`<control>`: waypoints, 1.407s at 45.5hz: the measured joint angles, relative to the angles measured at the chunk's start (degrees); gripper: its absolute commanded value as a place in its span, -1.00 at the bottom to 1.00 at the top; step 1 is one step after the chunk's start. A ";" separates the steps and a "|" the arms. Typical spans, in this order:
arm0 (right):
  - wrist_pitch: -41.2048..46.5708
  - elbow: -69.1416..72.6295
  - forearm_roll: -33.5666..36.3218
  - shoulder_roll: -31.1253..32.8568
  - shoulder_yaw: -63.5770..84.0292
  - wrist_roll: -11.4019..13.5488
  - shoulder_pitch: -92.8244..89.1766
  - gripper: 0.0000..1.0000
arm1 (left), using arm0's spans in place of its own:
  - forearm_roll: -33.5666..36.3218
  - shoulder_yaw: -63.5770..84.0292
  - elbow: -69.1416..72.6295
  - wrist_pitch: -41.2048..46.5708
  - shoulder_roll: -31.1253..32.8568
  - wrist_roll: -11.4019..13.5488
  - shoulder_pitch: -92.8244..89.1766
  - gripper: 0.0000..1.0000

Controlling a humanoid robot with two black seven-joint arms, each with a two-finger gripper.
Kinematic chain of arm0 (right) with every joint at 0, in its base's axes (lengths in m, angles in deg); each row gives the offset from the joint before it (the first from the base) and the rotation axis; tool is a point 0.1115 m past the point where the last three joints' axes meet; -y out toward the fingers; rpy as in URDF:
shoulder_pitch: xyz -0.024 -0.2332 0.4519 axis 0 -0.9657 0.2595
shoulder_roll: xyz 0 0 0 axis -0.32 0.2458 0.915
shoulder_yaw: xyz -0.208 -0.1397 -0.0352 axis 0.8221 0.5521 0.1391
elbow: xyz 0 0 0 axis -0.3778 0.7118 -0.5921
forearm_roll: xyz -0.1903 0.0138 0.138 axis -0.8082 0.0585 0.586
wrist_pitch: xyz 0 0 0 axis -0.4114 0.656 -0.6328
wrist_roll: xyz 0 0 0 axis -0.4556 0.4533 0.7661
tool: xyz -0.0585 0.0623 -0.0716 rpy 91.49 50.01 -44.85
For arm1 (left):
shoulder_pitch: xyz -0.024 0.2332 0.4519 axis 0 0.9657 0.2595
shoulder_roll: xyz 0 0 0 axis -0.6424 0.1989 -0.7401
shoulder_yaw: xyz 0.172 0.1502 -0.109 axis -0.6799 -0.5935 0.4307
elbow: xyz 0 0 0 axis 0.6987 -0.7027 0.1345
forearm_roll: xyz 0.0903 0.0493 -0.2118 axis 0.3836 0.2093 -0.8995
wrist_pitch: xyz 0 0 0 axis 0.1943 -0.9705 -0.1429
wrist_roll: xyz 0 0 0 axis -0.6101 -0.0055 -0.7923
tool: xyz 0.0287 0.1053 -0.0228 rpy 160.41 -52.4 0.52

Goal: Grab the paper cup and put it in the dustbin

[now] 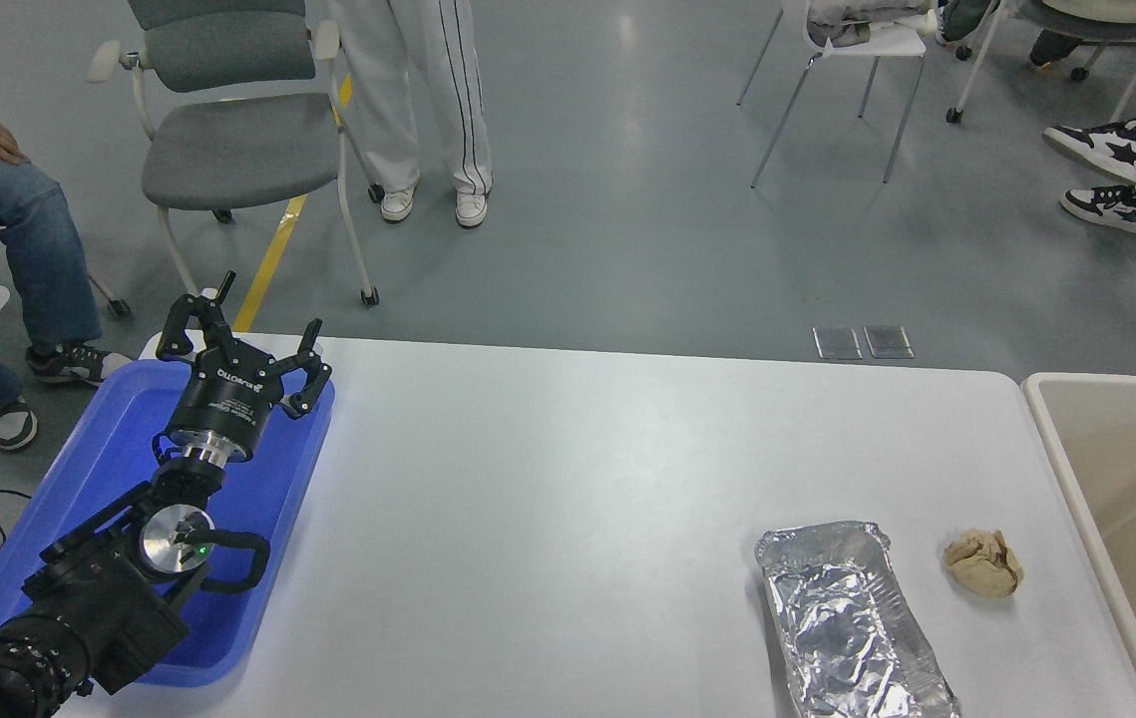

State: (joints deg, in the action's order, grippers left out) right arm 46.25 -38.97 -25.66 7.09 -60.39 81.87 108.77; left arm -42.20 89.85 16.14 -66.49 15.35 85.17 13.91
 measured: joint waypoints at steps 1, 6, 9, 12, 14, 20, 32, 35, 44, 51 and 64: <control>-0.01 0.03 0.00 0.02 -0.57 -0.01 0.06 0.96 | 0.00 0.00 0.00 0.00 0.00 0.00 0.00 1.00; -0.07 0.14 0.01 0.13 -4.31 -0.01 0.32 0.98 | 0.00 0.00 0.00 0.00 0.00 0.00 0.00 1.00; -0.07 0.20 0.01 0.18 -6.06 0.00 0.45 0.99 | 0.00 0.00 0.00 0.00 0.00 0.00 -0.01 1.00; -0.04 0.37 0.01 0.27 -7.36 0.00 0.53 1.00 | 0.00 0.00 0.00 0.00 0.00 0.00 -0.01 1.00; 0.10 0.69 0.01 0.43 -8.03 0.02 0.58 1.00 | 0.00 0.00 0.00 0.00 0.00 0.00 -0.01 1.00; 0.28 3.22 -0.07 2.44 -9.18 0.07 0.83 1.00 | 0.00 0.00 0.00 0.00 0.00 0.00 -0.01 1.00; 0.55 14.82 -0.71 9.26 -5.24 0.04 3.74 1.00 | 0.00 0.00 0.00 0.00 0.00 0.00 -0.01 1.00; 0.59 19.16 -0.73 11.14 -1.64 0.02 6.21 1.00 | 0.00 0.00 0.00 0.00 0.00 0.00 -0.01 1.00; 2.38 32.45 -0.66 14.58 15.52 0.01 18.52 1.00 | 0.00 0.00 0.00 0.00 0.00 0.00 -0.01 1.00; 7.68 39.73 -0.51 14.81 29.05 0.01 30.01 1.00 | 0.00 0.00 -0.01 0.00 0.00 0.00 -0.01 1.00; 29.40 48.40 -0.21 12.05 46.35 0.03 51.40 1.00 | 0.00 -0.06 0.00 -0.02 0.00 0.00 -0.01 1.00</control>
State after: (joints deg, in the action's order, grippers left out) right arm 75.65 9.43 -25.88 19.14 -14.04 81.90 160.17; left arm -42.19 89.79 16.15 -66.50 15.35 85.17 13.90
